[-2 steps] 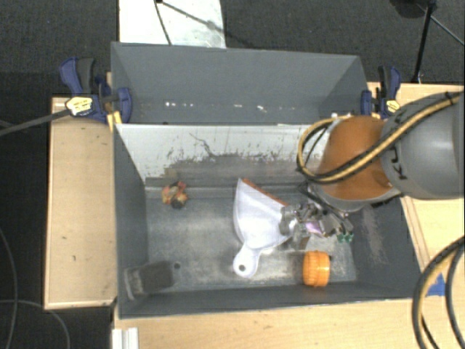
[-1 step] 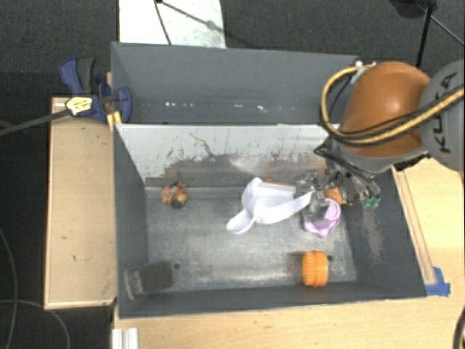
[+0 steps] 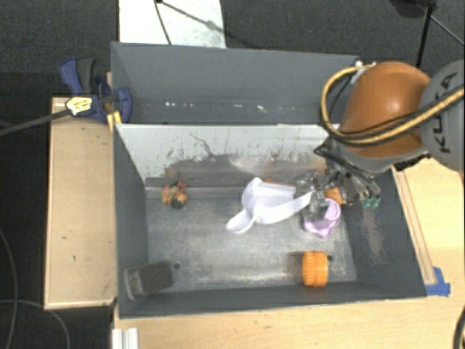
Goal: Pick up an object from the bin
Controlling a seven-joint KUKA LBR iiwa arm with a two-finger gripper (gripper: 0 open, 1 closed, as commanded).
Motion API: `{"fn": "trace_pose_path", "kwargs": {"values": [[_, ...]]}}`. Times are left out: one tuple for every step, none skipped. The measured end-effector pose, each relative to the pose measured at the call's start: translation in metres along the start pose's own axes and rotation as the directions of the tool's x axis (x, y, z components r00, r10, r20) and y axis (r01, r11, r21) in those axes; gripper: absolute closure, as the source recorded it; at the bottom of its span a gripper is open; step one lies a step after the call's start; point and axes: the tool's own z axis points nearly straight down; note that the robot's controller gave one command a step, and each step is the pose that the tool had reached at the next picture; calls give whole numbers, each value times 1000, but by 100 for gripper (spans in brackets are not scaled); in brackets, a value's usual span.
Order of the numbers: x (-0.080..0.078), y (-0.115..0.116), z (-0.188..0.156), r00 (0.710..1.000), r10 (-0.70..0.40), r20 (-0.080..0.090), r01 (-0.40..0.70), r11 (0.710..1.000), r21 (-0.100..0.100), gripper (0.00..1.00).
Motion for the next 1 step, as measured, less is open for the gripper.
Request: {"fn": "trace_pose_path", "kwargs": {"values": [[-17,4,-63,1000,-3,-1,3,1000,0,100]]}}
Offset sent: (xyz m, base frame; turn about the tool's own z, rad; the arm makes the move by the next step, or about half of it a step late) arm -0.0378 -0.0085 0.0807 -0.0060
